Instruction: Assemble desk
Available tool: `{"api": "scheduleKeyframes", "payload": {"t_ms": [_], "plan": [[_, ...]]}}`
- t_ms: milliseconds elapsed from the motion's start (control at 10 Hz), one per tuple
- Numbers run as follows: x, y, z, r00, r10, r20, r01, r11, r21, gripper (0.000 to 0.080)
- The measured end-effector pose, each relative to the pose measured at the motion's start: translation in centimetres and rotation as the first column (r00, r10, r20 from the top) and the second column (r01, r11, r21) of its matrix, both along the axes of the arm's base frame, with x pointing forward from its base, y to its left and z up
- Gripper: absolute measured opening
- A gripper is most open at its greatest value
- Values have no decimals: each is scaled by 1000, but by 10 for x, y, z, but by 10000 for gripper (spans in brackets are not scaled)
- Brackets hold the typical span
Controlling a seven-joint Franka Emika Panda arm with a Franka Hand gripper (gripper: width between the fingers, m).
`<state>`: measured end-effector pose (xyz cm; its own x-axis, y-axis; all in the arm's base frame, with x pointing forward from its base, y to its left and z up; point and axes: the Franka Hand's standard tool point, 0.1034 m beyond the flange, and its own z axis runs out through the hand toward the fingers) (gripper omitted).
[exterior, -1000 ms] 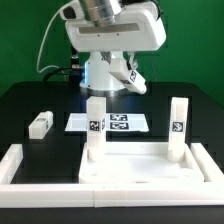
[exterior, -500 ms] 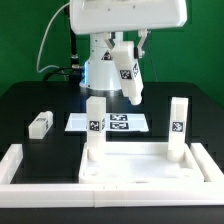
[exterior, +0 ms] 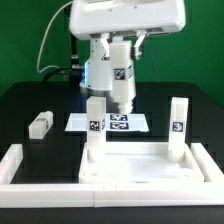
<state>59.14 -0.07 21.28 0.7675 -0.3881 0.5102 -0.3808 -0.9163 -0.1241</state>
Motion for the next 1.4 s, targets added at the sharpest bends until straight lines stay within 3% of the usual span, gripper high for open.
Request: {"api": "scheduleKeyframes", "payload": {"t_ms": [100,200,300,400,800,900,1100,1200,1400], "plan": [[23,19,2,996,93,15,-93,995,-48,288],[42,27,12,990,135,42,-133,989,-62,288],[56,49,17,971,224,89,-216,972,-92,288],[53,62,8,975,202,96,-197,979,-55,288],[52,61,5,974,210,83,-206,977,-54,288],[43,67,-11,977,208,58,-205,978,-43,288],[37,100,-45,978,209,21,-208,978,-29,288],[36,104,-59,975,220,19,-219,975,-49,288],[37,101,-55,974,224,17,-223,973,-54,288]]}}
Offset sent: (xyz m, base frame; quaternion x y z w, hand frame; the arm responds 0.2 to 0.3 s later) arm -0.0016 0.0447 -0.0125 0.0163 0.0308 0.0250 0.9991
